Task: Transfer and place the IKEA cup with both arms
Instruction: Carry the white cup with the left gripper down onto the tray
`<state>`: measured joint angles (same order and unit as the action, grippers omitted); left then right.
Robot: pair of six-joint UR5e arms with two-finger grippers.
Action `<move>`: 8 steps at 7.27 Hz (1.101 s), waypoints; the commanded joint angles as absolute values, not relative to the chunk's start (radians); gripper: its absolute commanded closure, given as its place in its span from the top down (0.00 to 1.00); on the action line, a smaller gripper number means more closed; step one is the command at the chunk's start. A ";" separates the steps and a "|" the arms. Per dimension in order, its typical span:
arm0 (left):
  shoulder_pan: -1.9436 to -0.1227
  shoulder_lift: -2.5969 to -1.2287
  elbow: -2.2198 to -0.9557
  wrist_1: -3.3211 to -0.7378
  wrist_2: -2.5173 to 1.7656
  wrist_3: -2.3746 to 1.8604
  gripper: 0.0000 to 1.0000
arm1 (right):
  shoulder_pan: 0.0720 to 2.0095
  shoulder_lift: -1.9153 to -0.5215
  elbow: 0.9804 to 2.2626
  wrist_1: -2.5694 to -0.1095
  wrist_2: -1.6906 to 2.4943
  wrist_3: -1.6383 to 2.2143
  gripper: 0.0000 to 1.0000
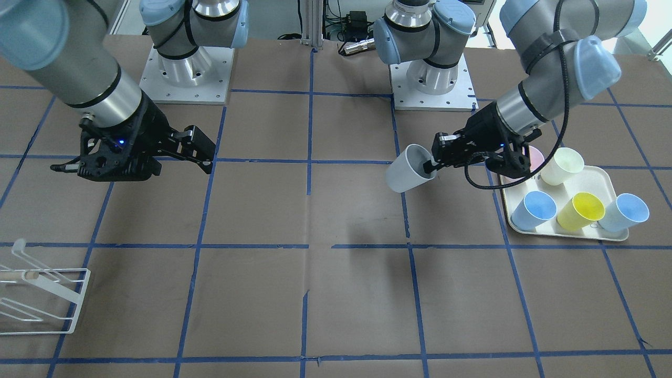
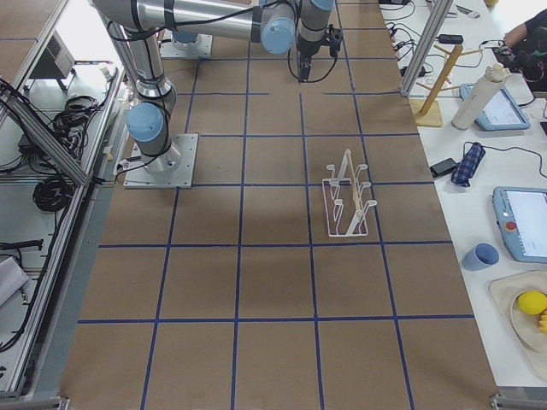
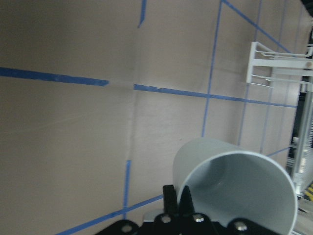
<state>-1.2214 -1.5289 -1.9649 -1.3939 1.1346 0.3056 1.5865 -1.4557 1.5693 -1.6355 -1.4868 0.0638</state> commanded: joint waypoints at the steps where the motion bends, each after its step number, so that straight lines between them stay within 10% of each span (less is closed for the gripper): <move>1: -0.991 -1.517 -1.953 -1.416 1.317 0.583 0.00 | 1.664 -1.474 1.528 -1.649 -1.702 0.126 1.00; 8: -0.482 -1.776 -1.772 -1.228 1.528 1.343 0.00 | 1.644 -1.513 1.490 -1.646 -1.675 0.121 1.00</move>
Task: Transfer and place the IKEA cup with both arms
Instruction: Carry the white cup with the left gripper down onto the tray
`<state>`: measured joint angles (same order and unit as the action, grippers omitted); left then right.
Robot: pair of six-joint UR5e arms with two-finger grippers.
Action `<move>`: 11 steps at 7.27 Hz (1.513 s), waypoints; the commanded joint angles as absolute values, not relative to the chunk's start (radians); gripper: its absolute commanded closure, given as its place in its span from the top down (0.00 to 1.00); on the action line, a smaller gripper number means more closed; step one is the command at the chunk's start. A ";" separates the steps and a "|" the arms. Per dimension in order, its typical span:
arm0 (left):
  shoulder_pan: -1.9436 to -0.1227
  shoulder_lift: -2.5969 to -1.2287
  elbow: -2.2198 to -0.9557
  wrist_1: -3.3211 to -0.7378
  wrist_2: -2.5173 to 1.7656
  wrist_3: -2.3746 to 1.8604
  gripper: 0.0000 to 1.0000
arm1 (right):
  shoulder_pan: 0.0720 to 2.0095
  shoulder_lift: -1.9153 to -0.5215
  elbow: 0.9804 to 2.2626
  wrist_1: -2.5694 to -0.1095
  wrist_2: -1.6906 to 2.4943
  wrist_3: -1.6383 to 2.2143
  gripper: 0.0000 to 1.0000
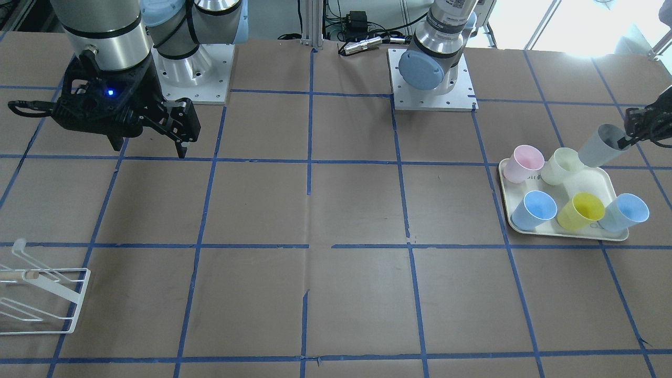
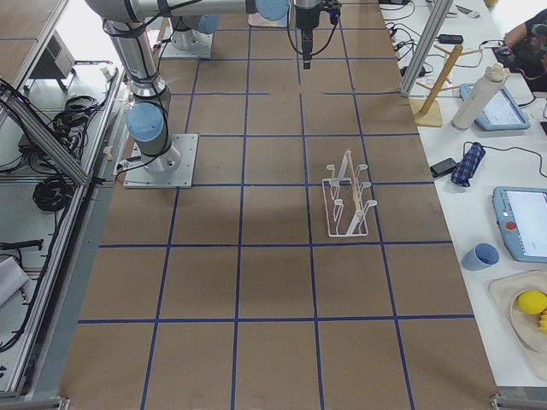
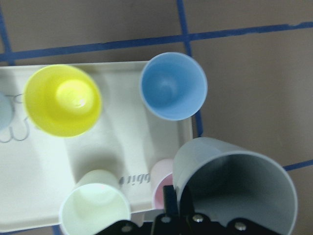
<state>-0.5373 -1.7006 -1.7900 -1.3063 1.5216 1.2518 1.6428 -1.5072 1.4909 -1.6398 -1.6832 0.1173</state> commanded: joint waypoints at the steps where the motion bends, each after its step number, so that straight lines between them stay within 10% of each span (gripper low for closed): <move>1: -0.479 -1.814 -1.763 -1.214 1.528 1.347 0.00 | 1.641 -1.514 1.489 -1.646 -1.677 0.121 1.00; 10: -0.477 -1.942 -1.781 -1.080 1.545 1.396 0.00 | 1.641 -1.520 1.490 -1.634 -1.677 0.121 1.00; 11: -0.477 -1.948 -1.779 -1.077 1.542 1.396 0.24 | 1.644 -1.522 1.489 -1.632 -1.677 0.121 1.00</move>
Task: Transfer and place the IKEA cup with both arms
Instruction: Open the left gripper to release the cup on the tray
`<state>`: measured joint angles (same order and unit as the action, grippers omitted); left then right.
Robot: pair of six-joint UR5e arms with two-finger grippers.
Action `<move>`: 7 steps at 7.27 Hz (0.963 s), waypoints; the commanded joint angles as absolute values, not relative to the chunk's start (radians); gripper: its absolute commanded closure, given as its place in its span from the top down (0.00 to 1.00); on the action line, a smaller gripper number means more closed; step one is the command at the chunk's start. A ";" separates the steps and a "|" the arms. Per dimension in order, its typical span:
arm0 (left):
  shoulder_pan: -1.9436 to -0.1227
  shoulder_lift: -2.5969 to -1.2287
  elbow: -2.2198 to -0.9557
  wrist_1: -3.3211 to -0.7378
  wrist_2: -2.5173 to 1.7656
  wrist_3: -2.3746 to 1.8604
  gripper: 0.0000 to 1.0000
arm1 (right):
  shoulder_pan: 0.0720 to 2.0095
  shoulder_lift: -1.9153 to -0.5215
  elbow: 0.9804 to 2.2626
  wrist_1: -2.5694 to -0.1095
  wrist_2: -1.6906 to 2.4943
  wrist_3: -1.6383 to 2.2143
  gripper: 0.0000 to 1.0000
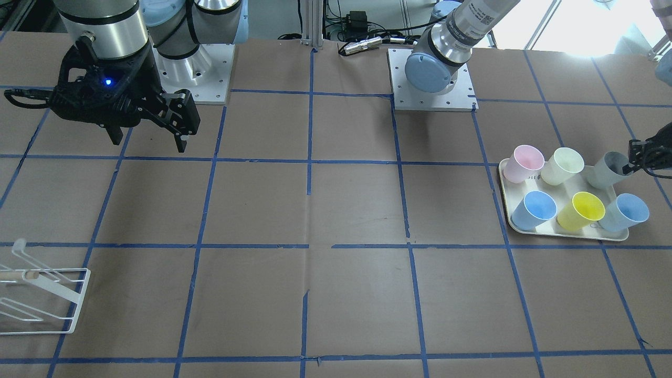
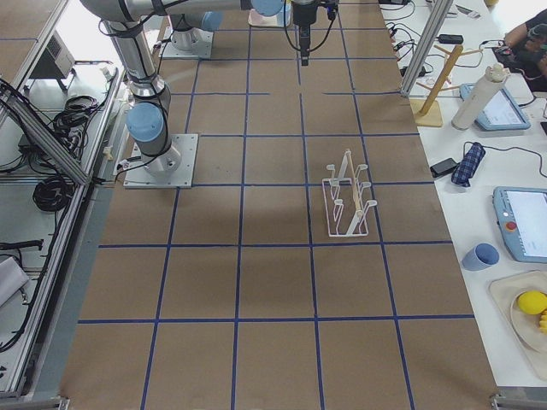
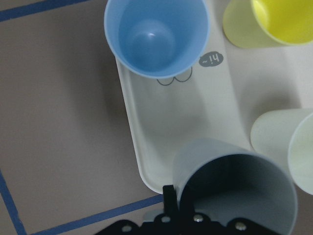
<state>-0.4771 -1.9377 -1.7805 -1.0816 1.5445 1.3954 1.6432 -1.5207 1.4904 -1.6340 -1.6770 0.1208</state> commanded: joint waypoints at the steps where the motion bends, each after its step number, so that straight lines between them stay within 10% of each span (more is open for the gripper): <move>1: -0.479 -1.947 -1.779 -1.087 1.545 1.382 0.52 | 1.646 -1.526 1.491 -1.631 -1.678 0.121 1.00; 2: -0.482 -1.930 -1.778 -1.095 1.543 1.378 0.88 | 1.646 -1.528 1.493 -1.632 -1.678 0.124 1.00; 7: -0.657 -1.743 -1.543 -1.547 1.545 1.186 0.92 | 1.646 -1.526 1.491 -1.632 -1.680 0.126 1.00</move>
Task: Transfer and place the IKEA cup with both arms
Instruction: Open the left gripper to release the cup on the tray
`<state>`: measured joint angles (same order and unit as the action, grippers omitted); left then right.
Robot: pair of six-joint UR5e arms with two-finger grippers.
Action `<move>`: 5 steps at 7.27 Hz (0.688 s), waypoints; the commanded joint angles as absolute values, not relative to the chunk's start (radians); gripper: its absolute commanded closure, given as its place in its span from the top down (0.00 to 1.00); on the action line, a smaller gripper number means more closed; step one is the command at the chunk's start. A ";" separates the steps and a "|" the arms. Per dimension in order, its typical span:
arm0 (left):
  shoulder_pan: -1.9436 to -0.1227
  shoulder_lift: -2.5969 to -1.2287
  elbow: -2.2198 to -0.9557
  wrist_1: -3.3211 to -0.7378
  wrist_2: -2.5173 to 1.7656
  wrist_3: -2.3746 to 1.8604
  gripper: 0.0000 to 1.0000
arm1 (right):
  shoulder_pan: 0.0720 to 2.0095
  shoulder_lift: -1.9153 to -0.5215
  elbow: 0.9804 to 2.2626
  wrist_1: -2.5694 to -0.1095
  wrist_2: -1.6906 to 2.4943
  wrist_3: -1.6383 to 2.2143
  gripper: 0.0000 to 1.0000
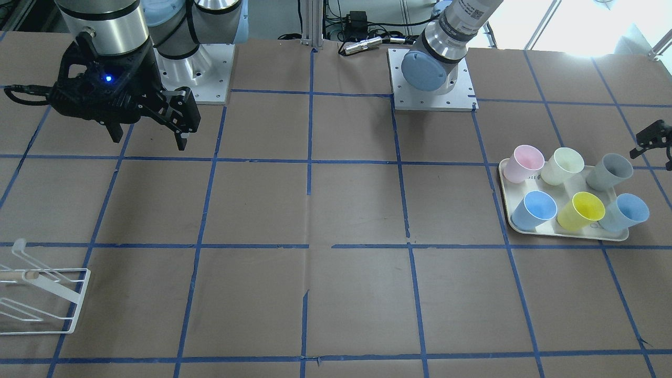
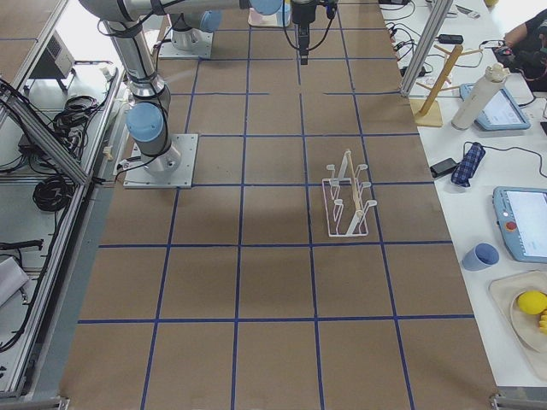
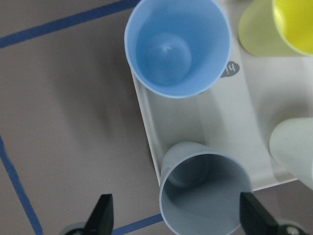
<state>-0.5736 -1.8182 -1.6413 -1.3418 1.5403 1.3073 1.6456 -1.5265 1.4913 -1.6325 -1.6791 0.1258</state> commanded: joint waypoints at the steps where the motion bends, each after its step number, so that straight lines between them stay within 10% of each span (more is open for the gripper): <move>1: -0.770 -1.705 -1.460 -1.674 1.546 1.054 0.93 | 1.646 -1.528 1.493 -1.632 -1.680 0.126 1.00; 5: -1.246 -1.641 -1.451 -1.695 1.543 0.514 0.93 | 1.646 -1.531 1.491 -1.632 -1.680 0.126 1.00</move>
